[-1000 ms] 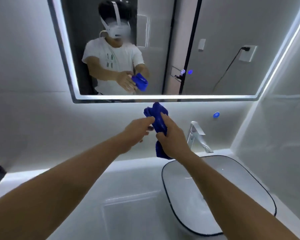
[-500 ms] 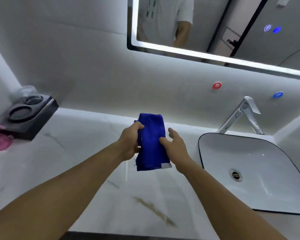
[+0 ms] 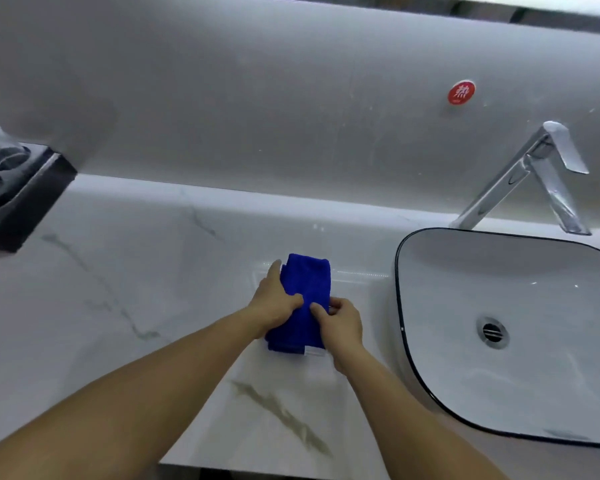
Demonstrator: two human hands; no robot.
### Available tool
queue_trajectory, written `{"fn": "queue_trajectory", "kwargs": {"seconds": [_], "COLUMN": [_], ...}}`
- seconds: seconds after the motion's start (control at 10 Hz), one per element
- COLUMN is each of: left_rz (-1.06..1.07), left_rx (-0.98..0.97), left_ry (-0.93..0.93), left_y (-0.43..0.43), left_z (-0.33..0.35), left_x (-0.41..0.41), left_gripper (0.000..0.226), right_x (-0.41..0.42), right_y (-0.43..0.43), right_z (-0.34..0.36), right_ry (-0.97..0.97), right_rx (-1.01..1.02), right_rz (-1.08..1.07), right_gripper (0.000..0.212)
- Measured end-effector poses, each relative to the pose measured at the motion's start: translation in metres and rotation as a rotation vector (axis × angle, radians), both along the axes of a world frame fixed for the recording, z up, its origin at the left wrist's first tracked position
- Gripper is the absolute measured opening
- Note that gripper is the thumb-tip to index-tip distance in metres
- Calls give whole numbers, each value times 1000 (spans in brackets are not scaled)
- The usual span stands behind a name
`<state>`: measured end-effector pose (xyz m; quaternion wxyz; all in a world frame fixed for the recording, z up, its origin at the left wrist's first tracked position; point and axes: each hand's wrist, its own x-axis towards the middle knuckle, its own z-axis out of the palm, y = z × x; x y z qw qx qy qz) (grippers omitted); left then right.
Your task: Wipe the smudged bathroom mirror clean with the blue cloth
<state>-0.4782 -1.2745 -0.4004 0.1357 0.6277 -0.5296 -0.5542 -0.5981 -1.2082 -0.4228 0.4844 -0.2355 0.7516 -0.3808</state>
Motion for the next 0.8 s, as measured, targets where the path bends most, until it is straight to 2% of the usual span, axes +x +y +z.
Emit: {"fn": "queue_trajectory", "kwargs": {"seconds": [0.2, 0.3, 0.4, 0.5, 0.6, 0.7, 0.8], "left_rz": [-254, -446, -739, -954, -1055, -1116, -1043], "left_rx": [-292, -447, -601, -571, -393, -385, -512], "left_ry": [-316, -525, -798, -870, -836, -873, -929], "left_y": [15, 23, 22, 21, 17, 13, 17], "left_z": [-34, -41, -43, -44, -32, -7, 29], "left_x": [-11, -3, 3, 6, 9, 17, 32], "left_gripper": [70, 56, 55, 62, 71, 73, 64], "right_x": [-8, -9, -10, -9, -2, 4, 12], "right_y": [-7, -8, -7, -4, 1, 10, 17], "right_z": [-26, -30, -28, -30, -24, -4, 34], "right_ry": [187, 359, 548, 619, 720, 814, 750], "right_rx": [35, 66, 102, 78, 128, 258, 313], "right_rz": [74, 190, 263, 298, 464, 605, 632], "right_gripper": [31, 33, 39, 52, 56, 48, 28]}}
